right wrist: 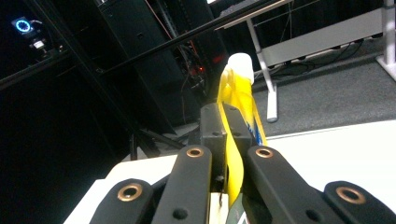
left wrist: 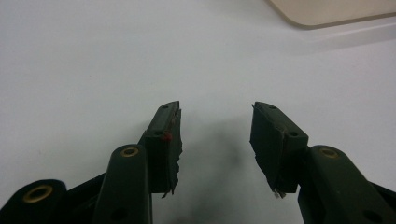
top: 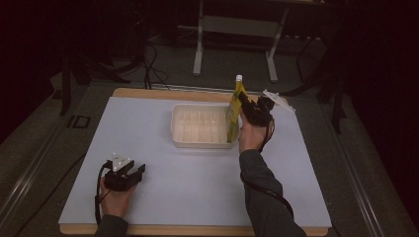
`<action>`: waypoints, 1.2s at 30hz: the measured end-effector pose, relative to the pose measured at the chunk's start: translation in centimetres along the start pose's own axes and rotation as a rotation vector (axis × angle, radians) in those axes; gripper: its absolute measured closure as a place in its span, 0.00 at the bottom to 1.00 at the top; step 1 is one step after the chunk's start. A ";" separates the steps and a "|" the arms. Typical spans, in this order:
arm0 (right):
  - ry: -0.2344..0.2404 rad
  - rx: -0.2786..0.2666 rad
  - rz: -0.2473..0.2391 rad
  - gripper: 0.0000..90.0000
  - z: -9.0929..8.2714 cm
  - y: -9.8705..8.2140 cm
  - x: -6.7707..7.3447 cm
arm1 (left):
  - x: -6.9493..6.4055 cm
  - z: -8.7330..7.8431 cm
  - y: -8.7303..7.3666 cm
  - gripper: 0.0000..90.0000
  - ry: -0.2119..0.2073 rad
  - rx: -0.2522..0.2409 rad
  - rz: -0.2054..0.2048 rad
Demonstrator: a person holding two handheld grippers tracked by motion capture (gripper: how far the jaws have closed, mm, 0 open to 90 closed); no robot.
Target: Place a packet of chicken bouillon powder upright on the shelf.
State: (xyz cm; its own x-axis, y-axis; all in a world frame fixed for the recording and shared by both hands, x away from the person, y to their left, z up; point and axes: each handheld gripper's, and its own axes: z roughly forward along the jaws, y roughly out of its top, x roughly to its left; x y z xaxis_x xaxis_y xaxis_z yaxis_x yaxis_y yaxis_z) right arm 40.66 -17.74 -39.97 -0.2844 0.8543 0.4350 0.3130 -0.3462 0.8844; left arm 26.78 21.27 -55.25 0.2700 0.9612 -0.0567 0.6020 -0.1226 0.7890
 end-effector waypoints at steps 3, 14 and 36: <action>0.010 -0.004 0.005 1.00 -0.1 0.0 -0.4 | 0.0 0.0 0.0 0.59 0.000 0.001 0.002; 0.047 -0.004 -0.024 1.00 -0.3 -0.3 -0.6 | 0.0 0.0 0.0 0.59 0.001 0.000 0.001; 0.018 -0.019 -0.173 1.00 -0.4 -2.5 -1.2 | 0.0 0.0 0.0 0.59 -0.004 -0.002 -0.008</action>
State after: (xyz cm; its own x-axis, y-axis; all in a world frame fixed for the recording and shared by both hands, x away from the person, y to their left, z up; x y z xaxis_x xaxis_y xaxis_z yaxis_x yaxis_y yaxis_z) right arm 39.87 -18.09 -42.66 -0.3488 0.8946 0.2792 0.2413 -0.2021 0.9492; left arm 26.75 21.32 -55.25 0.2686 0.9610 -0.0653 0.6024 -0.1147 0.7899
